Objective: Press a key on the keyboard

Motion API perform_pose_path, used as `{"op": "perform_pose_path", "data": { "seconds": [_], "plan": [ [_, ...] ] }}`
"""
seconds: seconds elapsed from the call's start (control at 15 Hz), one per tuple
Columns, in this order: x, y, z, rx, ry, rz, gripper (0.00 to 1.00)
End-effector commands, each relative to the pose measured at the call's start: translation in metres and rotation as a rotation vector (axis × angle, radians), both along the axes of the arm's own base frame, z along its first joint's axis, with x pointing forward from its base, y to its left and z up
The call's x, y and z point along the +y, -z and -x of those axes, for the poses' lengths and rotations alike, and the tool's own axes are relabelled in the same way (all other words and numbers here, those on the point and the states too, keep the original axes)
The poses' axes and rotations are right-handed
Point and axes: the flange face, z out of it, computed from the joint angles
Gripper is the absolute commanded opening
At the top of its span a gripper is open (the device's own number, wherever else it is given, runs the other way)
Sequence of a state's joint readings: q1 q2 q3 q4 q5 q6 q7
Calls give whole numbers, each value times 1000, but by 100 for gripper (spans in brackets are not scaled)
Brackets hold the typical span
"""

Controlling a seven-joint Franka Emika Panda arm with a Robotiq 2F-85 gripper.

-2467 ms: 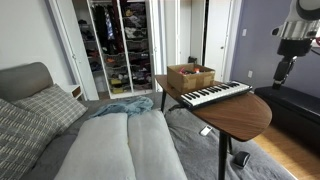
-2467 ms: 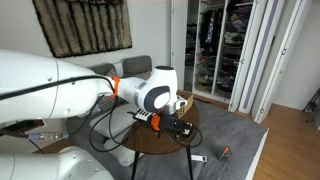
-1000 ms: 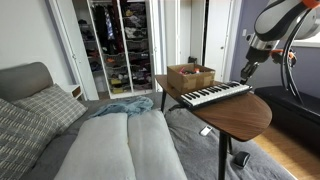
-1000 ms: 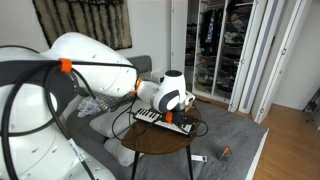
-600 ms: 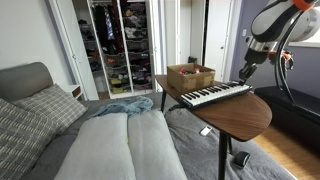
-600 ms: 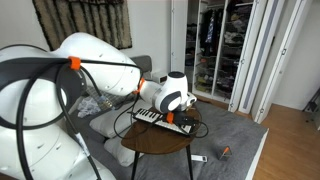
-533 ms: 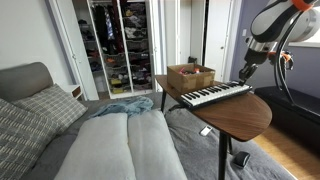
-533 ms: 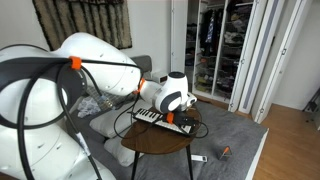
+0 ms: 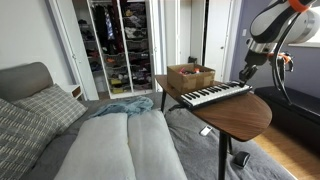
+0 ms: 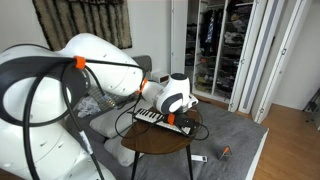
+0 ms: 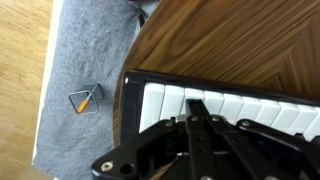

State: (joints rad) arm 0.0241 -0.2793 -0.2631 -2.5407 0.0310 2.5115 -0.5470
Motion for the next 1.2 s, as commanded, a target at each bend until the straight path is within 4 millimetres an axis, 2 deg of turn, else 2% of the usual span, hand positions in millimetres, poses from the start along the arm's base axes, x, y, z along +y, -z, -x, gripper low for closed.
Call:
{"op": "perform_pose_path", "data": {
  "seconds": [0.0, 1.13],
  "plan": [
    [-4, 4, -5, 5, -12, -29, 0],
    [-8, 12, -3, 22, -9, -44, 0]
  ]
}}
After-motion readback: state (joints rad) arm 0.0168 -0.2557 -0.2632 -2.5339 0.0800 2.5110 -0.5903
